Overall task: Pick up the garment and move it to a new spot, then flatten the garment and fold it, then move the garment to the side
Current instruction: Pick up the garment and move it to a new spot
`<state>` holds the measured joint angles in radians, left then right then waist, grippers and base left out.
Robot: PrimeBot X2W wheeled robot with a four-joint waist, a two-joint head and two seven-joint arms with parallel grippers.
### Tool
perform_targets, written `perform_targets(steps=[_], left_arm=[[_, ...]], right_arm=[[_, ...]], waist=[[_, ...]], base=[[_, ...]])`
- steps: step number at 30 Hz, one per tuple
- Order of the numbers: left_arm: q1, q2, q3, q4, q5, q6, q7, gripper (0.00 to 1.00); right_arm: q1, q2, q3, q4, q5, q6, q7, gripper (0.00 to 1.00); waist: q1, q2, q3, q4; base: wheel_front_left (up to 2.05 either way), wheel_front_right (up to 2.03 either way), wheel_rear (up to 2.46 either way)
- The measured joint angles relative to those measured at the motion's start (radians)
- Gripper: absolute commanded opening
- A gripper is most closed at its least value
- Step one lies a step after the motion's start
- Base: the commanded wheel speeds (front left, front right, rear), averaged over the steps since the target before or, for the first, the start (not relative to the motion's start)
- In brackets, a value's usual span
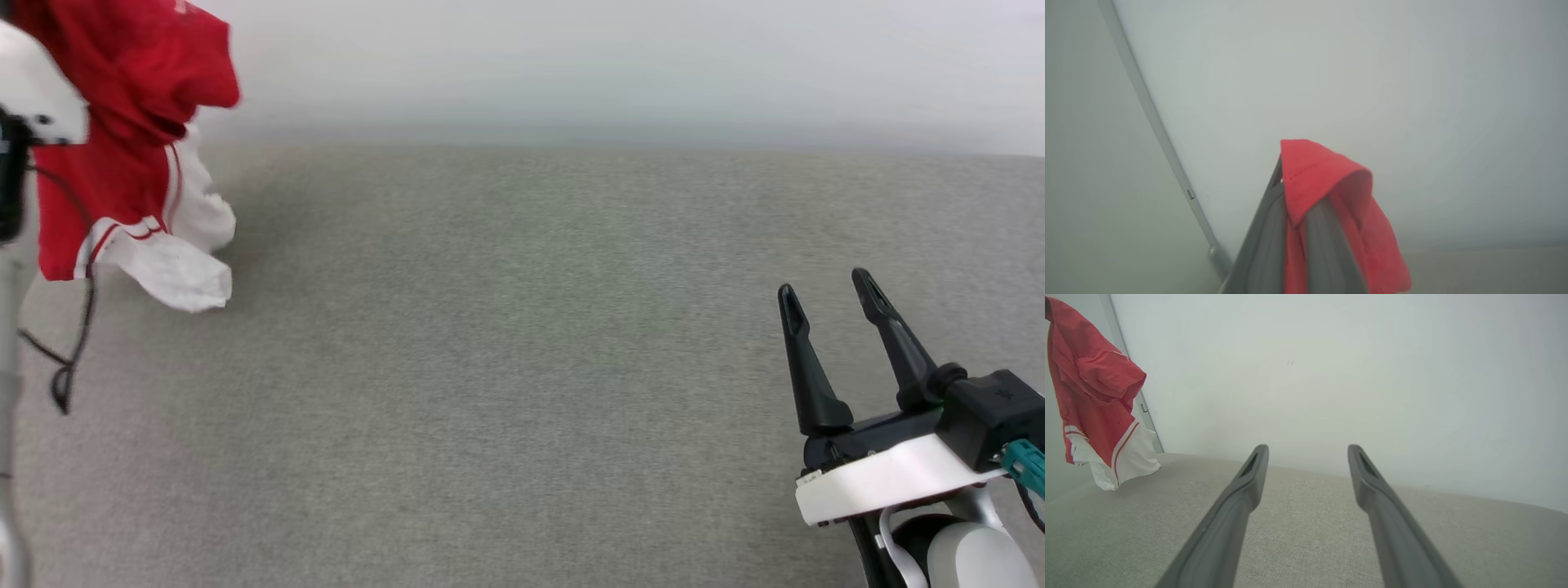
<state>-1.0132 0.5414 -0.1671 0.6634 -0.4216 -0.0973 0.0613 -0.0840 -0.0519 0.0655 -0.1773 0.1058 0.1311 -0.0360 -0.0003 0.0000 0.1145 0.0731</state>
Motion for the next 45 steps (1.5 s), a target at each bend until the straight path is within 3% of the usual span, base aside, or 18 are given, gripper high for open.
perform_targets(steps=[14, 20, 34, 35, 36, 37, 45], left_arm=[[0.069, -0.298, -0.151, -0.136, -0.053, -0.017, -0.050, 0.00], [0.127, -0.393, -0.215, -0.212, -0.086, -0.022, -0.041, 0.00], [0.523, -0.403, -0.346, -0.220, -0.110, -0.017, -0.003, 0.00], [0.534, -0.399, -0.354, -0.217, -0.104, -0.015, -0.004, 0.15], [0.541, -0.397, -0.365, -0.215, -0.094, -0.013, -0.005, 0.86], [0.545, -0.397, -0.370, -0.218, -0.091, -0.013, -0.020, 1.00], [0.547, -0.397, -0.380, -0.287, -0.035, 0.015, -0.144, 1.00]], right_arm=[[0.033, 0.000, -0.029, -0.010, 0.018, 0.000, 0.019, 1.00], [0.033, 0.000, -0.039, -0.014, 0.027, 0.000, 0.019, 1.00], [0.022, 0.000, -0.065, 0.003, 0.049, 0.000, -0.017, 1.00], [0.020, 0.000, -0.066, 0.009, 0.049, 0.000, -0.019, 1.00], [0.020, 0.001, -0.069, 0.012, 0.049, 0.000, -0.021, 1.00], [0.017, 0.001, -0.072, 0.015, 0.049, 0.000, -0.021, 1.00], [0.003, 0.001, -0.072, 0.030, 0.041, 0.000, -0.018, 1.00]], waist=[[0.0001, 0.0000, -0.039, -0.144], [0.0001, 0.0000, -0.021, -0.187], [0.0003, 0.0000, 0.100, -0.204], [0.0003, 0.0000, 0.103, -0.198], [0.0004, 0.0000, 0.106, -0.192], [0.0004, 0.0000, 0.107, -0.185], [0.0003, 0.0000, 0.067, -0.138]], base=[[0.00, 0.00, 0.00], [0.00, 0.00, 0.00], [0.00, 0.00, 0.00], [0.00, 0.00, 0.00], [0.00, 0.00, 0.00], [0.00, 0.00, 0.00], [0.00, 0.00, 0.00]])
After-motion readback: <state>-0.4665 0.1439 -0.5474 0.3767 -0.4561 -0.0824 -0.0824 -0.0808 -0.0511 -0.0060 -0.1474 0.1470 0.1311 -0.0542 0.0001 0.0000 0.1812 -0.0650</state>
